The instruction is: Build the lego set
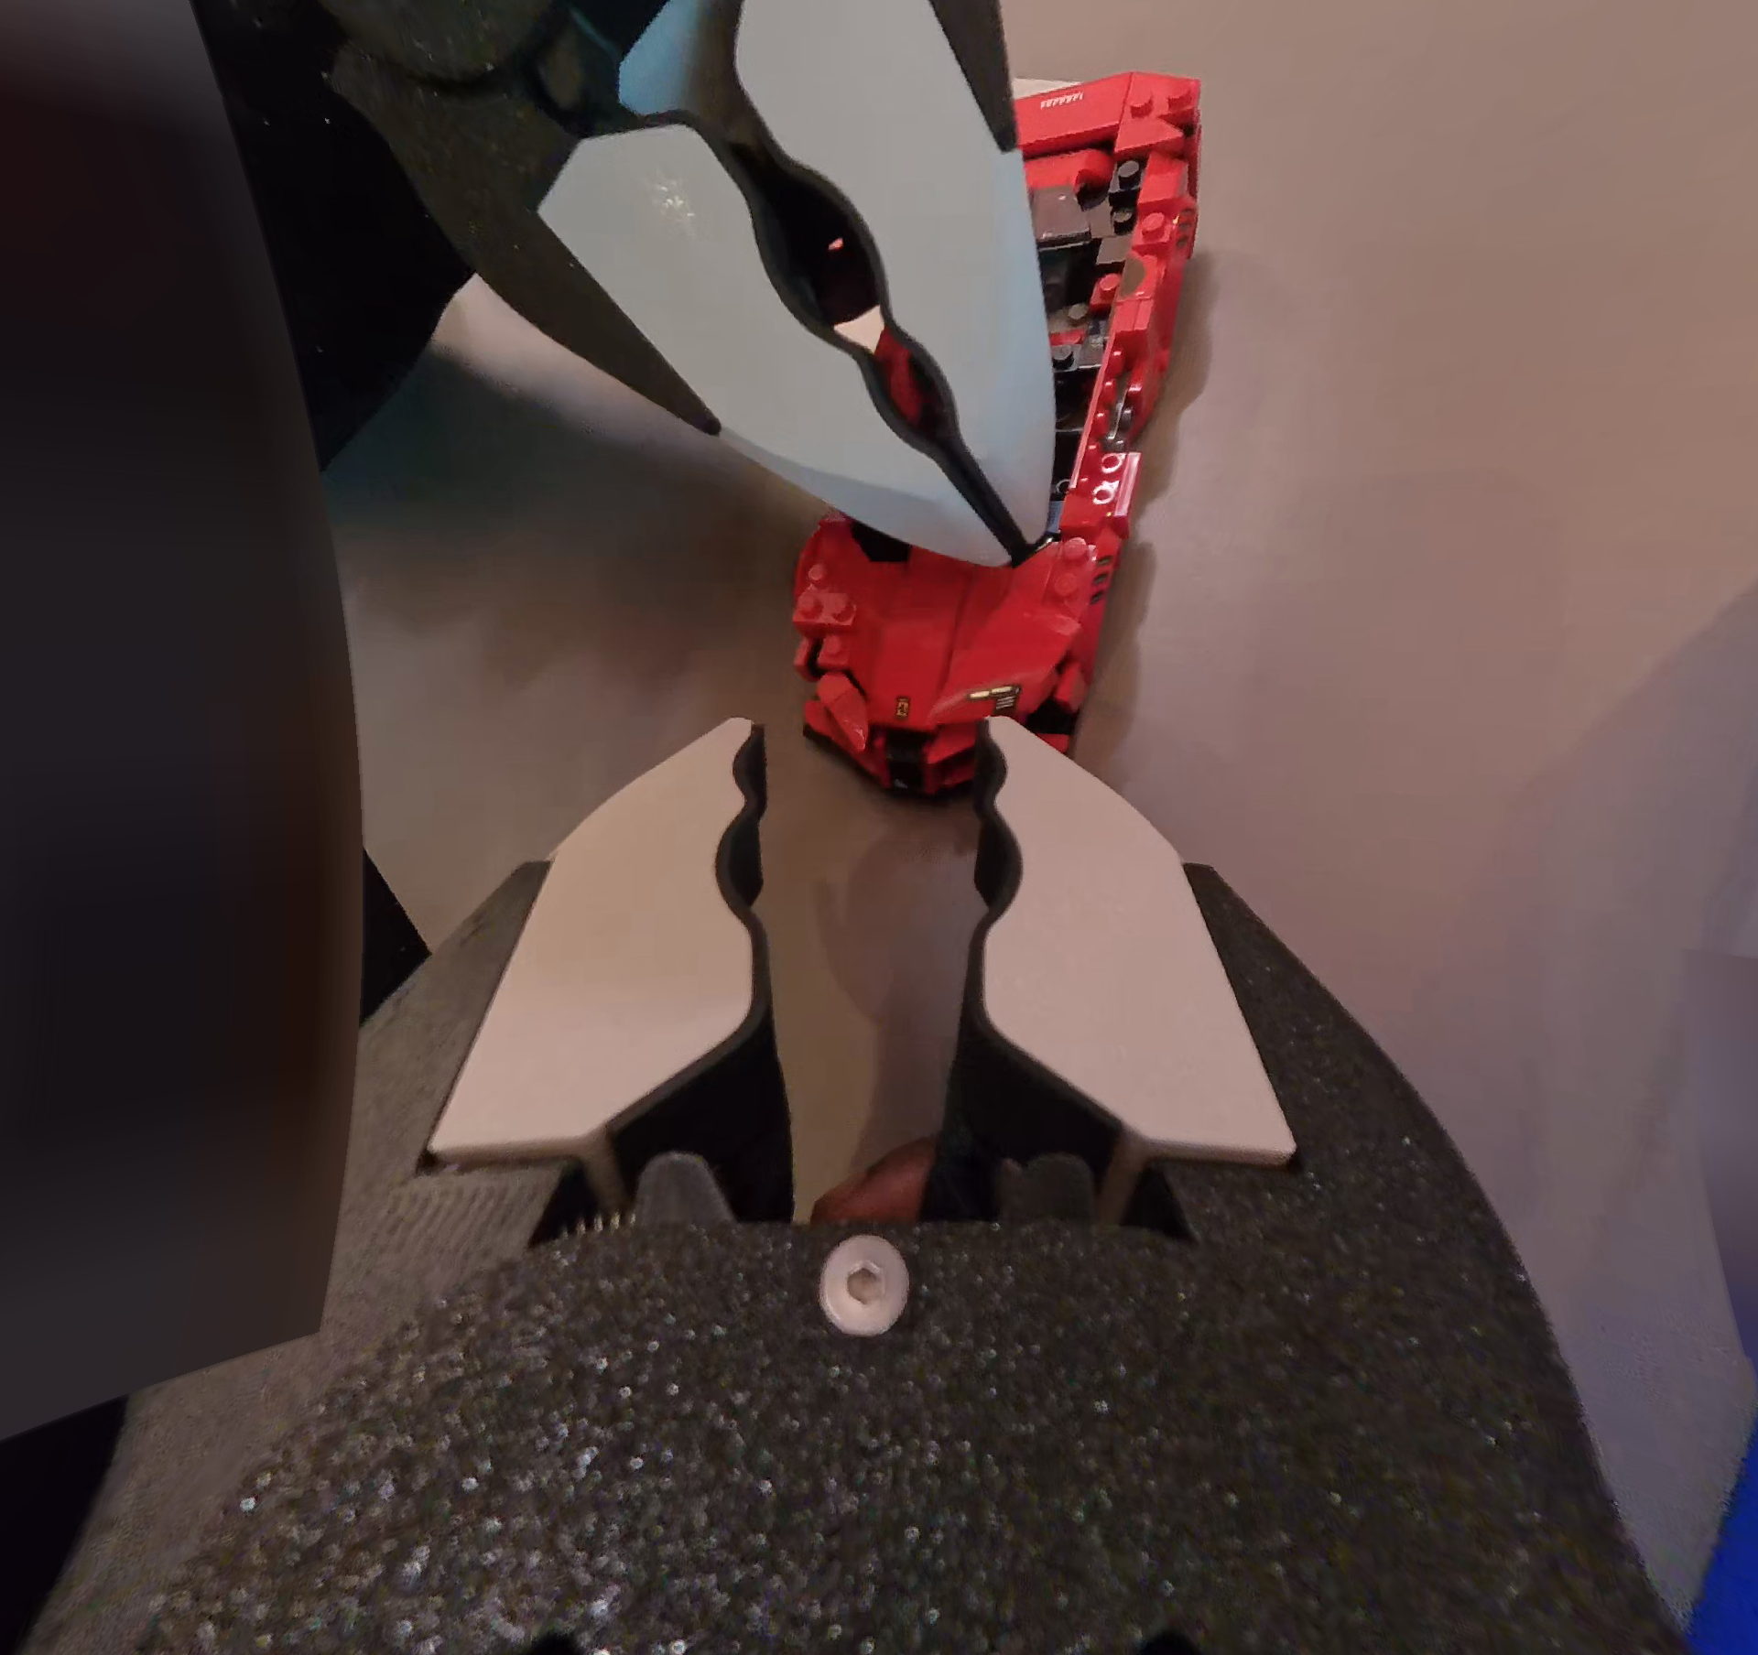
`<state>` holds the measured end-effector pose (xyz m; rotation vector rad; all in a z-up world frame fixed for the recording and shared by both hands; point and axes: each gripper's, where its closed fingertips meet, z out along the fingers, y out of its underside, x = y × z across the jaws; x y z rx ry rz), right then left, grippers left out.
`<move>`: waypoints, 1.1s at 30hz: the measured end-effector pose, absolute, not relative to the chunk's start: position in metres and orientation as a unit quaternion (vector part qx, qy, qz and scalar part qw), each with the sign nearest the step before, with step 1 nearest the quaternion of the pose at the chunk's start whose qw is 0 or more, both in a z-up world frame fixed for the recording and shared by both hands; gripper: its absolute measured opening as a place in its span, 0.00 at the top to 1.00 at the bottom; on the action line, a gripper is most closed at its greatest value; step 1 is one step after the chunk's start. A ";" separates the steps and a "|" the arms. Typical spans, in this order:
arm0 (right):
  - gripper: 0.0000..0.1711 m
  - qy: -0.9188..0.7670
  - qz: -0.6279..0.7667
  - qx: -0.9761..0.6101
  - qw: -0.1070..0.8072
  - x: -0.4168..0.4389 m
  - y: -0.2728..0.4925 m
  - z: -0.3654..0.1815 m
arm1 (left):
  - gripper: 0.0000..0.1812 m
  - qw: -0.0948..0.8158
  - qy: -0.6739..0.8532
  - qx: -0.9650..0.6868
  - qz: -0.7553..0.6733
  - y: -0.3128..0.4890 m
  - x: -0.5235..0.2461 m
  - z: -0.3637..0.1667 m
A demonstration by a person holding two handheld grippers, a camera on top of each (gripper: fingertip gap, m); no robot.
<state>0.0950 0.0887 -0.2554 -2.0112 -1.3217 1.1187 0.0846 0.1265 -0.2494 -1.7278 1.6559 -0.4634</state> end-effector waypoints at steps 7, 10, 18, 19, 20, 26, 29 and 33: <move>0.78 -0.475 0.404 -0.737 0.260 0.099 0.099 -0.252 | 1.00 0.358 0.624 -0.672 -0.176 0.135 0.079 -0.242; 0.84 -0.448 0.410 -0.744 0.280 0.097 0.108 -0.249 | 1.00 0.357 0.623 -0.675 -0.170 0.136 0.074 -0.242; 0.88 -0.451 0.357 -0.768 0.280 0.092 0.118 -0.260 | 1.00 0.372 0.618 -0.675 -0.159 0.138 0.068 -0.233; 0.88 -0.449 0.356 -0.770 0.281 0.092 0.119 -0.260 | 1.00 0.374 0.617 -0.674 -0.158 0.138 0.067 -0.232; 0.88 -0.446 0.356 -0.772 0.281 0.092 0.120 -0.260 | 1.00 0.376 0.617 -0.674 -0.156 0.138 0.066 -0.231; 0.88 -0.418 0.369 -0.778 0.288 0.109 0.126 -0.248 | 1.00 0.384 0.615 -0.674 -0.143 0.135 0.053 -0.224; 0.88 -0.424 0.363 -0.781 0.281 0.118 0.122 -0.247 | 1.00 0.384 0.614 -0.677 -0.132 0.132 0.042 -0.219; 0.88 -0.455 0.362 -0.774 0.250 0.116 0.111 -0.255 | 1.00 0.377 0.607 -0.686 -0.136 0.122 0.031 -0.217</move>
